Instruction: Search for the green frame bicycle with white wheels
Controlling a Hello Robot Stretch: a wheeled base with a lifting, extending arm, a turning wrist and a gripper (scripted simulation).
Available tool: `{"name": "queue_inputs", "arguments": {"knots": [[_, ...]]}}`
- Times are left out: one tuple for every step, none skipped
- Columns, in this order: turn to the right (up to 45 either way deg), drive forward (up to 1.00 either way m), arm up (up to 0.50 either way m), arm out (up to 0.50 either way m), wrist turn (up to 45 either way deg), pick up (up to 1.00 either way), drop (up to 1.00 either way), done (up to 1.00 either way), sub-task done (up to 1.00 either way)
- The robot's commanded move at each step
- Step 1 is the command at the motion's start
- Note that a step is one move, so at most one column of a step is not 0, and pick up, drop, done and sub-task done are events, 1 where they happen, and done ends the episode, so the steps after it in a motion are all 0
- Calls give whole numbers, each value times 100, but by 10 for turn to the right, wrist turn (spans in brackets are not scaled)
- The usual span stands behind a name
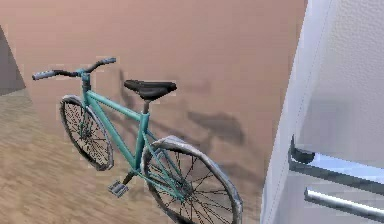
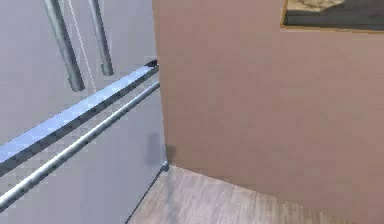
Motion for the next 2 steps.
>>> {"name": "queue_inputs", "arguments": {"knots": [[-210,0,0,0,0,0,0,0,0],[0,0,0,0,0,0,0,100,0]]}}
